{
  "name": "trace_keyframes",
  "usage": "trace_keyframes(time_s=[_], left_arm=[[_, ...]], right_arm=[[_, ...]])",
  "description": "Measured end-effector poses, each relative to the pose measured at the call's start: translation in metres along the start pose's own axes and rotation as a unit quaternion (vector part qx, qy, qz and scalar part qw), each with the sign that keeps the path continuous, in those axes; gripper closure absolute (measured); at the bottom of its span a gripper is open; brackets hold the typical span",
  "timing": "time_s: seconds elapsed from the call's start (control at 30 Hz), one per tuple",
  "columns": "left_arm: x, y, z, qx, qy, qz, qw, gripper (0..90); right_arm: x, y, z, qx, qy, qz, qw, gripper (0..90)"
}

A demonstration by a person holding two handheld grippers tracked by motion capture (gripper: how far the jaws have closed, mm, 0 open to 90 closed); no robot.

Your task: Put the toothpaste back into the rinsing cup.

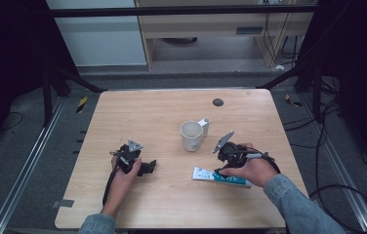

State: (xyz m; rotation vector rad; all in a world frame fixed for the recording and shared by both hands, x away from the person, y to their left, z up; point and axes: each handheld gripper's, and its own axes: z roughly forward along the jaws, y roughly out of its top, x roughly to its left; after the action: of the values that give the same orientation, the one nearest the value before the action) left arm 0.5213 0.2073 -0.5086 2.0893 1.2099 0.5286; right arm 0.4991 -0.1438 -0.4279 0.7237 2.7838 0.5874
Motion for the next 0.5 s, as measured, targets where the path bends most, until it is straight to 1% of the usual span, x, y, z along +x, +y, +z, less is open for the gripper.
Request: trace_keyframes(time_s=[0.17, 0.33, 0.43, 0.5], left_arm=[[0.000, 0.000, 0.000, 0.000, 0.000, 0.000, 1.0000, 0.0], [0.000, 0.000, 0.000, 0.000, 0.000, 0.000, 1.0000, 0.0], [0.000, 0.000, 0.000, 0.001, 0.000, 0.001, 1.0000, 0.0], [0.000, 0.000, 0.000, 0.001, 0.000, 0.001, 1.0000, 0.0]], right_arm=[[0.001, 0.004, 0.006, 0.005, 0.010, -0.007, 0.9999, 41.1], [0.001, 0.006, 0.009, 0.008, 0.015, -0.007, 0.9998, 44.9], [0.002, 0.006, 0.009, 0.009, 0.020, -0.007, 0.9997, 45.3], [0.002, 0.007, 0.010, 0.009, 0.022, -0.014, 0.9996, 44.9]])
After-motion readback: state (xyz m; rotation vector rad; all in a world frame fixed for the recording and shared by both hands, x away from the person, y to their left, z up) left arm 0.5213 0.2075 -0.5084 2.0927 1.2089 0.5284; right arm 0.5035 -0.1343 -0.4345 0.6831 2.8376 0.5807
